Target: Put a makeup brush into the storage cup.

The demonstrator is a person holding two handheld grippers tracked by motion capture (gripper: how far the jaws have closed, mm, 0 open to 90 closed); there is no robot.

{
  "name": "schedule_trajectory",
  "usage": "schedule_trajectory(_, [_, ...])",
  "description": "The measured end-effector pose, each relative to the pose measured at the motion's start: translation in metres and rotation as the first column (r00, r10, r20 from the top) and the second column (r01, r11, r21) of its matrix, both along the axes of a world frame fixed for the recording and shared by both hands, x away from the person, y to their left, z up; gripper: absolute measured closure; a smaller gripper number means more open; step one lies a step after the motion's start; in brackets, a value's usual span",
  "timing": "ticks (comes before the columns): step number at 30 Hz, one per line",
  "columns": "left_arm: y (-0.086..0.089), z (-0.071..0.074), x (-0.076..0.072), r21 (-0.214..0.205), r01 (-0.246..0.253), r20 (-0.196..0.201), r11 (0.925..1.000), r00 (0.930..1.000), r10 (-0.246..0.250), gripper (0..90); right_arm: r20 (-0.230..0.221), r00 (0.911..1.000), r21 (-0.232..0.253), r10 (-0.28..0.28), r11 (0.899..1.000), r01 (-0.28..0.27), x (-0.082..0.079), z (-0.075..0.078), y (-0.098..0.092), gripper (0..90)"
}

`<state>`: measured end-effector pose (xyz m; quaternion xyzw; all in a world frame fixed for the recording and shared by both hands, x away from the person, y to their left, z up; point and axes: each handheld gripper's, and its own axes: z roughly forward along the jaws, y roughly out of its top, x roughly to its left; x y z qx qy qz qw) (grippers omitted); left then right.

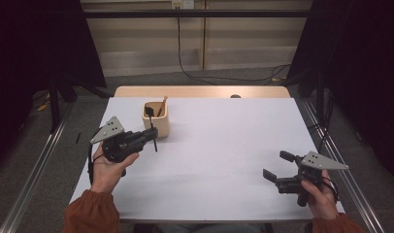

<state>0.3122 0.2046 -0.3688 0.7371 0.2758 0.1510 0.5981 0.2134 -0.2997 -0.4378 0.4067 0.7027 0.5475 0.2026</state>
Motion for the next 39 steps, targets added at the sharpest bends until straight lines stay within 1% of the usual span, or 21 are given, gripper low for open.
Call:
schedule_trajectory(2, [0.002,0.001,0.002,-0.004,-0.007,0.004,1.0,1.0,0.007,85.7,-0.014,0.9998,0.007,-0.012,1.0,0.012,-0.001,-0.002,-0.001,0.3])
schedule_trajectory(3, [0.003,0.002,0.002,-0.014,-0.018,0.009,0.9998,0.9998,0.018,85.7,-0.022,0.9996,0.014,-0.02,1.0,0.021,-0.002,-0.003,-0.001,0.2])
schedule_trajectory(4, [0.004,0.002,0.004,-0.014,-0.017,0.01,0.9997,0.9998,0.017,85.7,-0.023,0.9994,0.015,-0.026,1.0,0.026,-0.003,-0.004,-0.002,0.1])
schedule_trajectory(6, [0.005,0.002,0.006,-0.005,-0.026,0.012,0.9996,0.9996,0.026,85.7,-0.025,0.9992,0.018,-0.03,0.999,0.03,-0.004,-0.005,-0.002,0.5])
schedule_trajectory(8, [0.007,0.004,0.01,-0.014,-0.037,0.013,0.9992,0.9992,0.037,85.7,-0.02,0.9992,0.012,-0.035,0.999,0.035,-0.005,-0.006,-0.002,0.7])
schedule_trajectory(9, [0.007,0.005,0.011,-0.009,-0.04,0.014,0.9991,0.9991,0.04,85.7,-0.016,0.9994,0.007,-0.031,0.999,0.031,-0.006,-0.007,-0.002,0.5])
schedule_trajectory(12, [0.009,0.007,0.016,-0.014,-0.051,0.017,0.9986,0.9986,0.051,85.7,-0.008,0.9993,0.008,-0.036,0.999,0.036,-0.006,-0.007,-0.002,0.5])
schedule_trajectory(13, [0.009,0.008,0.017,-0.011,-0.057,0.017,0.9983,0.9982,0.057,85.7,-0.008,0.9993,0.01,-0.037,0.999,0.037,-0.006,-0.007,-0.002,0.5])
schedule_trajectory(15, [0.01,0.008,0.02,-0.018,-0.063,0.014,0.9978,0.9979,0.064,85.7,-0.009,0.9993,0.007,-0.036,0.999,0.036,-0.006,-0.007,-0.002,0.5])
schedule_trajectory(18, [0.01,0.008,0.026,-0.013,-0.071,0.012,0.9974,0.9974,0.071,85.7,-0.008,0.9994,0.01,-0.032,0.999,0.033,-0.006,-0.007,-0.003,0.4])
schedule_trajectory(20, [0.011,0.009,0.029,-0.024,-0.08,0.01,0.9965,0.9967,0.08,85.7,-0.004,0.9994,0.005,-0.036,0.999,0.036,-0.006,-0.007,-0.003,0.5])
schedule_trajectory(21, [0.011,0.01,0.031,-0.018,-0.086,0.011,0.9962,0.9962,0.086,85.7,-0.003,0.9994,0.003,-0.034,0.999,0.034,-0.006,-0.007,-0.003,0.4])
schedule_trajectory(23, [0.012,0.014,0.036,-0.028,-0.095,0.012,0.995,0.9954,0.096,85.7,0.0,0.9994,0.002,-0.035,0.999,0.035,-0.006,-0.007,-0.003,0.3])
schedule_trajectory(25, [0.013,0.017,0.039,-0.023,-0.105,0.018,0.9942,0.9943,0.105,85.7,-0.002,0.9994,0.003,-0.035,0.999,0.035,-0.006,-0.007,-0.003,0.3])
schedule_trajectory(29, [0.012,0.024,0.046,-0.012,-0.114,0.031,0.9934,0.993,0.114,85.7,-0.005,0.9995,0.007,-0.031,0.999,0.031,-0.005,-0.007,-0.003,0.1])
schedule_trajectory(33, [0.012,0.03,0.052,-0.014,-0.122,0.04,0.9925,0.9917,0.122,85.7,-0.006,0.9996,0.003,-0.028,1.0,0.028,-0.005,-0.008,-0.002,0.0])
schedule_trajectory(35, [0.011,0.033,0.056,-0.01,-0.124,0.044,0.9923,0.9913,0.124,85.7,-0.014,0.9995,0.006,-0.03,1.0,0.03,-0.005,-0.008,-0.002,0.0])
schedule_trajectory(39, [0.009,0.036,0.063,-0.005,-0.129,0.04,0.9916,0.9908,0.129,85.7,-0.011,0.9996,0.005,-0.028,1.0,0.028,-0.005,-0.008,-0.002,0.0])
